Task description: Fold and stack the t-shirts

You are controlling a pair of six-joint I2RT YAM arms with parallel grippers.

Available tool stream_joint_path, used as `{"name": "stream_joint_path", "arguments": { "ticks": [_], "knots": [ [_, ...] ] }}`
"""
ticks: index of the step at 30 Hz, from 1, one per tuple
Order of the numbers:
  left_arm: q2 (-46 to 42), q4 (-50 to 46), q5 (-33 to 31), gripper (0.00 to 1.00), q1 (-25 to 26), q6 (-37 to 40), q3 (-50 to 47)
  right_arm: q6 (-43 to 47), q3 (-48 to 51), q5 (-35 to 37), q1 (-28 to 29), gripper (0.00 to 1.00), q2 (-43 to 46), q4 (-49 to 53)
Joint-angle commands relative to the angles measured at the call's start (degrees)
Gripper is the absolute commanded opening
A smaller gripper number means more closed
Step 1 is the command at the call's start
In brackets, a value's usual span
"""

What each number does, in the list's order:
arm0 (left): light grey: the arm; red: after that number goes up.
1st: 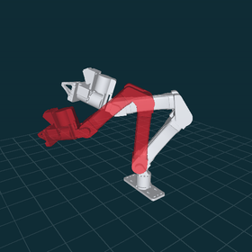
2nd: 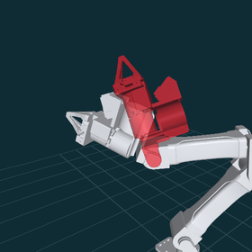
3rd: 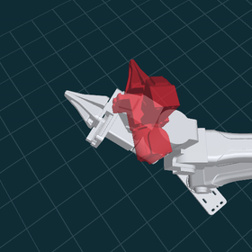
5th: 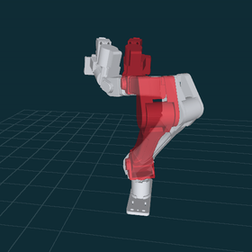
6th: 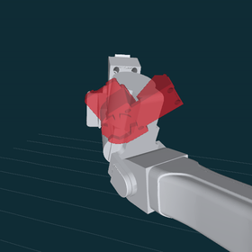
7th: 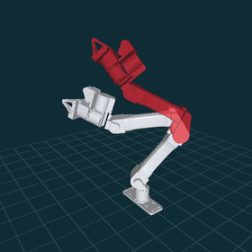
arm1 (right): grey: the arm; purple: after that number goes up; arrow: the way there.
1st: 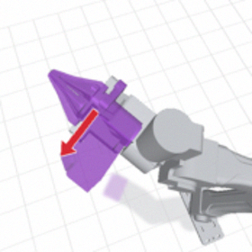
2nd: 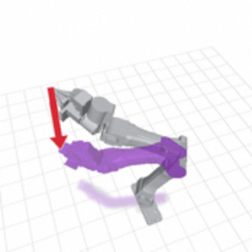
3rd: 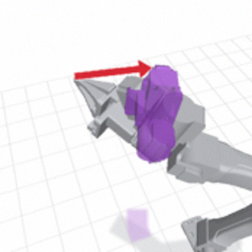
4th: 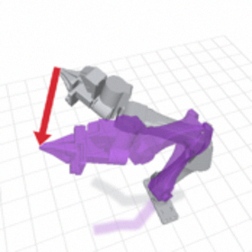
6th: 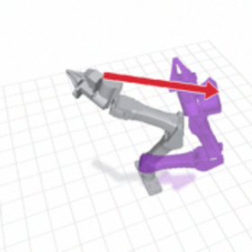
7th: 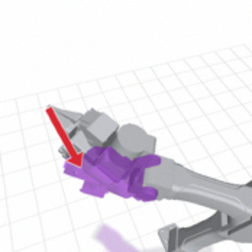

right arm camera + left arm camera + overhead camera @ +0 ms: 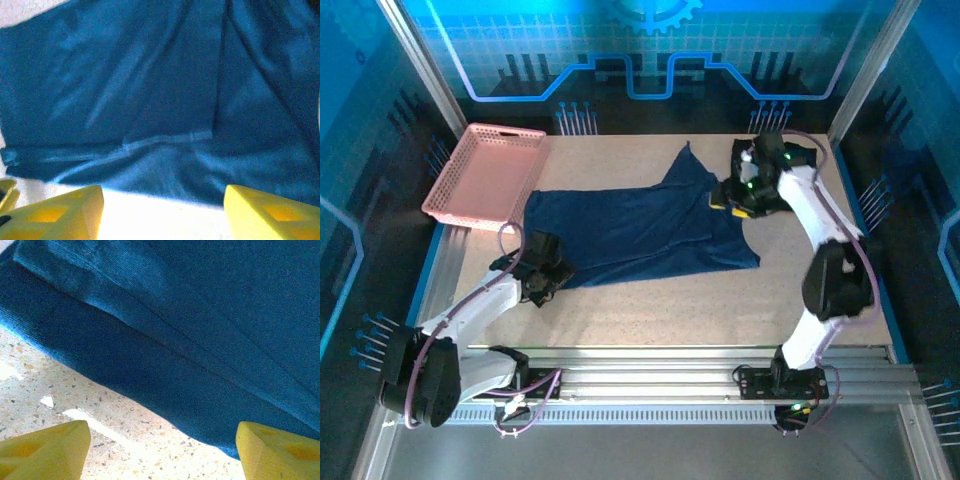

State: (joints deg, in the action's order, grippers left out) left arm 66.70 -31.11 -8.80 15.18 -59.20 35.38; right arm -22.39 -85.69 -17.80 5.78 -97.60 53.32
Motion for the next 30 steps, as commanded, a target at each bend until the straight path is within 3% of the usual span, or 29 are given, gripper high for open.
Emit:
{"name": "stream_joint_path", "arguments": {
  "ticks": [1, 3, 6, 9, 22, 30],
  "knots": [
    [0.71, 1.25, -1.76, 0.77, 0.13, -1.98, -0.71, -3.15, 13.09, -4.28, -1.45, 0.6, 1.67, -8.21],
    [2.09, 0.94, -2.12, 0.76, 0.12, -1.98, -0.11, -5.3, 18.62, -7.06, -2.2, 0.51, 1.59, -12.3],
    [3.72, 0.49, -4.32, 0.76, -0.42, -1.91, 0.55, -6.09, 22.21, -5.16, -2.39, 0.38, 0.38, -14.99],
    [5.07, 2.9, -4.21, 0.75, -2.18, -2.16, 0.48, -5.55, 22.41, -4.47, -2.88, 0.31, -1.27, -15.0],
    [17.21, 8.57, -5.68, 0.74, -5.59, -0.87, 8.46, -3.94, 22.92, -2.68, -4.11, 0.25, -5.24, -14.56],
    [19.22, 7.26, -5.34, 0.73, -7.88, -1.34, 11.08, -2.68, 22.2, -2.44, -4.72, 0.25, -6.64, -13.39]
  ]
}}
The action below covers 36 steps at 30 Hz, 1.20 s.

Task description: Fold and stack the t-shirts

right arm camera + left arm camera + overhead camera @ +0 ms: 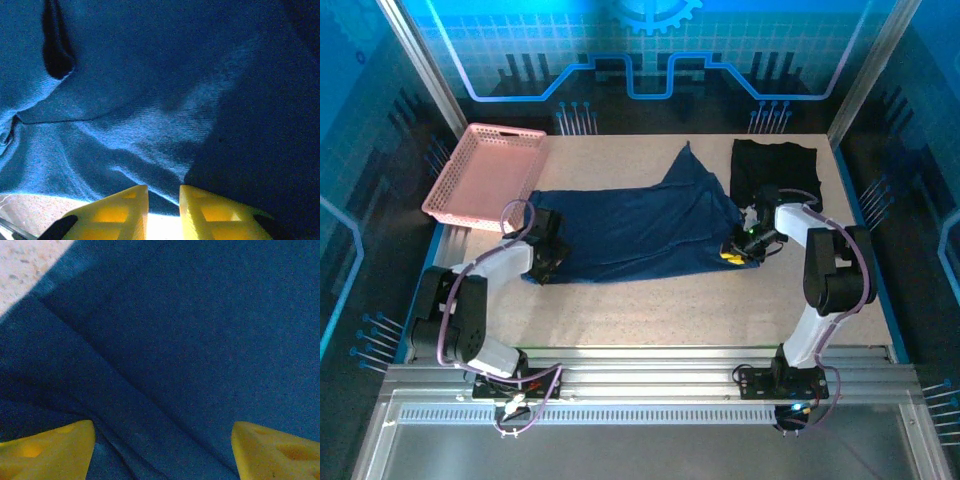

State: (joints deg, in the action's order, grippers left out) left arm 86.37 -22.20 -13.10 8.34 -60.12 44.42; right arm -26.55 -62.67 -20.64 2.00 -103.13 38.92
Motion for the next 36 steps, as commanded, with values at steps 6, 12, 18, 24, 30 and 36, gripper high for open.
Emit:
{"name": "stream_joint_path", "arguments": {
  "ticks": [6, 12, 18, 24, 30, 36],
  "knots": [
    [-13.46, -12.63, -0.38, 0.74, -1.05, -2.74, 0.18, 2.39, -1.15, 0.43, -1.75, 0.25, -0.37, 2.22],
    [-27.08, -11.6, 1.24, 0.74, -0.87, -7.02, -6.46, 2.81, -1.65, -0.09, -2.52, 0.26, -1.15, 2.48],
    [-13.46, -3.58, 5.15, 0.75, 2.08, -4.14, -2.36, 2.94, -3.41, -0.27, -2.61, 0.26, -2.91, 2.83],
    [-4.27, -3.52, 4.37, 0.74, 2.74, -5.65, 0.24, 3.41, -2.57, -0.19, -2.56, 0.27, -2.82, 2.83],
    [-3.32, -0.26, 1.56, 0.75, 2.65, -6.6, -1.09, 3.73, -1.24, -0.34, -2.62, 0.27, -2.2, 2.48],
    [0.04, 0.62, 0.69, 0.75, 2.65, -6.77, 0.44, 3.81, -0.9, -0.49, -2.62, 0.27, -2.53, 2.39]
  ]
}}
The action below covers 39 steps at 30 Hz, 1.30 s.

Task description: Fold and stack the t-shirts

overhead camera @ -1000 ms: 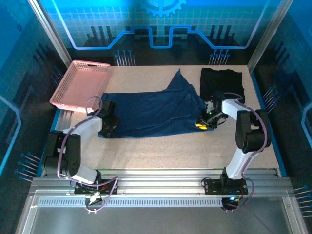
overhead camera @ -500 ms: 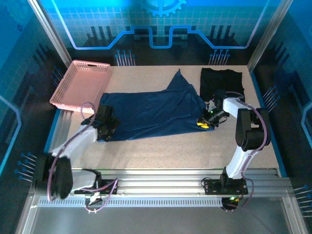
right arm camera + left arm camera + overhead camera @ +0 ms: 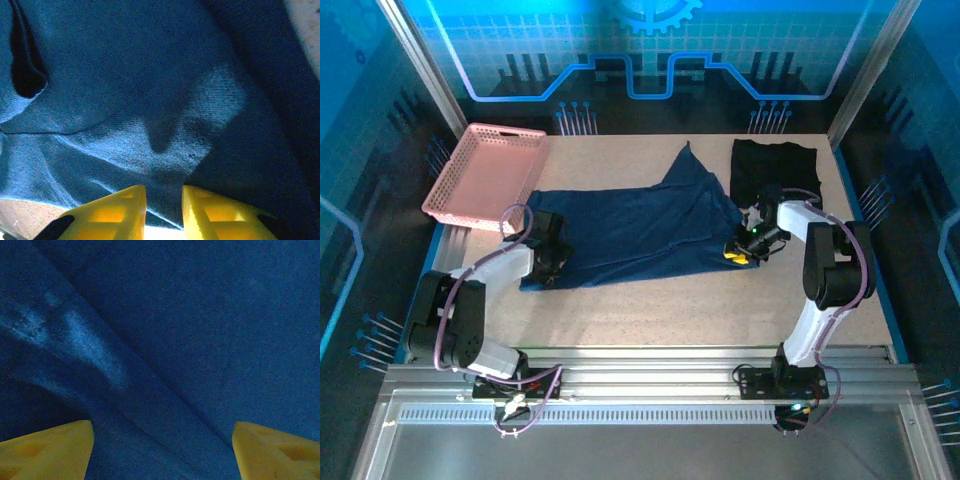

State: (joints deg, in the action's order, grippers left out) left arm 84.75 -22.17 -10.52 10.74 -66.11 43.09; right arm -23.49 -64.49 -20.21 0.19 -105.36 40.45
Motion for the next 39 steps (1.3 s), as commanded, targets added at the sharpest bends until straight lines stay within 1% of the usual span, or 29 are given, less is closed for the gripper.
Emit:
{"name": "stream_joint_path", "arguments": {
  "ticks": [1, 8, 18, 23, 29, 31, 34, 36, 39],
  "knots": [
    [2.17, 0.87, -2.04, 0.75, 0.16, -0.68, 1.94, 0.76, 0.93, -0.97, -0.8, 0.27, -0.32, 0.86],
    [2.7, 4.07, -2.3, 0.75, -1.14, -1.16, 2.64, 1.15, 1.2, -0.72, -0.8, 0.27, -0.1, 1.13],
    [6.89, 4.01, -1.86, 0.75, -3.68, 0.93, 7.79, 1.43, 1.38, -0.46, -0.88, 0.27, -0.53, 1.29],
    [8.11, 4.14, -1.9, 0.76, -5.94, 2.37, 11.05, 1.69, 1.15, -0.36, -0.97, 0.27, -0.55, 1.74],
    [2.98, -0.04, -6.58, 0.77, -8.27, 3.66, 12.97, 1.71, 0.68, -0.27, -0.99, 0.31, 0.12, 2.11],
    [0.84, -0.9, -6.95, 0.78, -8.38, 4.42, 13.07, 1.17, 0.68, -0.57, -0.96, 0.32, 0.9, 1.92],
    [-2.68, -2.55, -5.03, 0.77, -6.53, 5.72, 13.26, 0.26, 0.32, -1.19, -0.78, 0.32, 2.74, 2.14],
    [-5.52, -3.7, -3.71, 0.77, -3.0, 7.35, 12.71, -0.28, 0.03, -1.15, -0.39, 0.33, 4.11, 2.55],
    [-9.03, -3.93, 0.9, 0.75, 1.01, 5.94, 9.52, -1.32, -0.28, -1.07, 0.4, 0.33, 5.17, 2.56]
  ]
}}
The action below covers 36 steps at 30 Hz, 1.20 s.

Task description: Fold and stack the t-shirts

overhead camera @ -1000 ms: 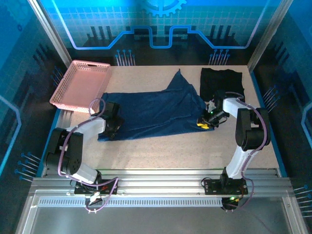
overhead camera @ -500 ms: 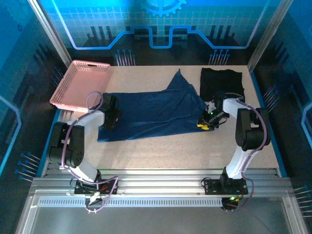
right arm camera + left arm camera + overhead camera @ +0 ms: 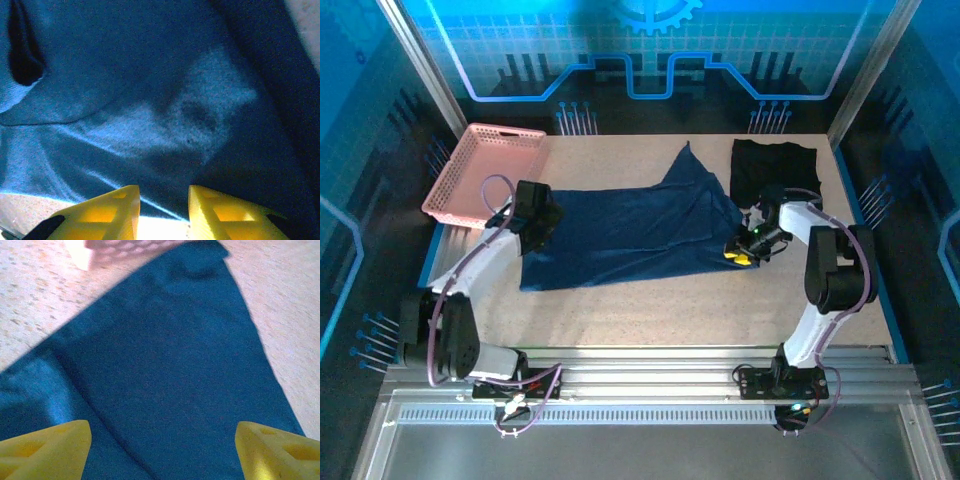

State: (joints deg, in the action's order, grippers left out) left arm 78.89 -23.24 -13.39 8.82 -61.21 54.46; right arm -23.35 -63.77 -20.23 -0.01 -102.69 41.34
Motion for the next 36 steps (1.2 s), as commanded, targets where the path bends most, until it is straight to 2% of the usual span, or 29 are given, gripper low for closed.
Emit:
{"name": "stream_joint_path", "arguments": {
  "ticks": [1, 4, 6, 8, 13, 18, 22, 26, 31, 36],
  "knots": [
    [-4.35, -2.73, 4.04, 0.75, 4.29, 0.36, -3.12, -1.82, -1.14, -0.89, 0.87, 0.32, 2.34, 1.4],
    [-5.65, -0.01, 6.18, 0.65, 8.66, -1.76, -7.58, -3.59, -1.95, -0.13, 2.01, 0.28, 0.02, -0.06],
    [-4.28, 0.93, 6.09, 0.51, 10.59, -2.96, -9.71, -5.47, -2.24, 0.99, 2.6, 0.24, -2.44, -1.57],
    [-2.93, 3.99, 6.44, 0.41, 11.04, -4.56, -12.6, -7.44, -2.32, 2.37, 3.08, 0.23, -4.25, -2.35],
    [0.43, 3.74, 1.56, 0.32, 10.23, -5.32, -16.81, -9.33, -0.83, 10.82, 3.76, 0.19, -4.14, 0.17],
    [0.75, -0.69, -1.73, 0.31, 9.4, -6.41, -19.68, -8.13, 0.73, 18.17, 4.32, 0.19, -2.42, 4.12],
    [0.89, -2.25, -1.38, 0.31, 9.69, -6.16, -21.63, -9.17, 4.84, 18.38, 3.84, 0.19, 0.46, 4.86],
    [-1.33, -4.77, -1.8, 0.32, 13.17, -6.35, -22.02, -10.55, 11.5, 19.46, 2.79, 0.18, 5.47, 4.55],
    [-4.75, -9.4, -2.9, 0.33, 18.36, -11.1, -23.05, -10.14, 14.89, 19.18, -0.34, 0.19, 8.82, 4.13],
    [-9.55, -11.82, -4.58, 0.46, 20.54, -13.47, -23.07, -10.38, 10.89, 16.74, -1.14, 0.24, 12.18, 5.85]
  ]
}}
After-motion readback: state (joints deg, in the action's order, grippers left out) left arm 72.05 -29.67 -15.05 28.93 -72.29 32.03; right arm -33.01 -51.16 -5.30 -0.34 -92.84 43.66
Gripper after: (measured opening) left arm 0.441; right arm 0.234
